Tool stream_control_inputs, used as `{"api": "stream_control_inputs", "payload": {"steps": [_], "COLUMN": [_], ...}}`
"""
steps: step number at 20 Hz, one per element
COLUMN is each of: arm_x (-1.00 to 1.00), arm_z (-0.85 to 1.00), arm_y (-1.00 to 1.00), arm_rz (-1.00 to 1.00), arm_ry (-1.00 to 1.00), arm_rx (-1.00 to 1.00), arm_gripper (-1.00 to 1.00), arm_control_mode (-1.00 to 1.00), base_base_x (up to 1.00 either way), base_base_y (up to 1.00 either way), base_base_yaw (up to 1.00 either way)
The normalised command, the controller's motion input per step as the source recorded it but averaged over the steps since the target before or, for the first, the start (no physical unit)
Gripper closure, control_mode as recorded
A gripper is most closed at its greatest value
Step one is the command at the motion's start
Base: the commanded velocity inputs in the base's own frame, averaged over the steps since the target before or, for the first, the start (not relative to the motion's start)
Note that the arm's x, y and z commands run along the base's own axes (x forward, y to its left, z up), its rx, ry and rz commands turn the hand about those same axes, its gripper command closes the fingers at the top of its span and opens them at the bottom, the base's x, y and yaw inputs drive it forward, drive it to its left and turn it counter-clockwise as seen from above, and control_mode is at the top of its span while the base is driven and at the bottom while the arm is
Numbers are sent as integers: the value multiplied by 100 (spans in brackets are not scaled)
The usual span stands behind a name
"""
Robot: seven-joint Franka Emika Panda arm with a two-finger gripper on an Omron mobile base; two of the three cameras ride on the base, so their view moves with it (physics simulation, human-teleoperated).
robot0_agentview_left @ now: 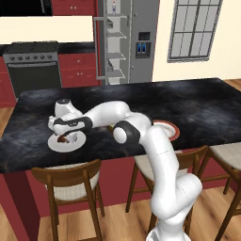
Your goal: Pick the chicken drumstick and eggplant from their plates and place them in the bowl. Then put the bowl in the fridge.
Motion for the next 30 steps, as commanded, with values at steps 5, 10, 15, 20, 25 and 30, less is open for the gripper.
{"api": "stream_control_inputs", "payload": {"steps": [5,10,15,20,25,30], "arm_x": [10,1,1,-9,-16,-16], "arm_z": [-15,-23,-14,-8,4,40], "arm_y": [1,5,0,-4,-9,-27], "arm_rz": [0,0,0,-2,-6,-1], "arm_ry": [7,12,6,1,0,0], "arm_rx": [0,0,0,-3,-2,5], "arm_gripper": [-100,-100,-100,100,100,100], "arm_control_mode": [-100,-100,-100,-100,-100,-100], "base_base_x": [0,0,0,0,0,0], "base_base_y": [0,0,0,0,0,0], "base_base_yaw": [0,0,0,0,0,0]}}
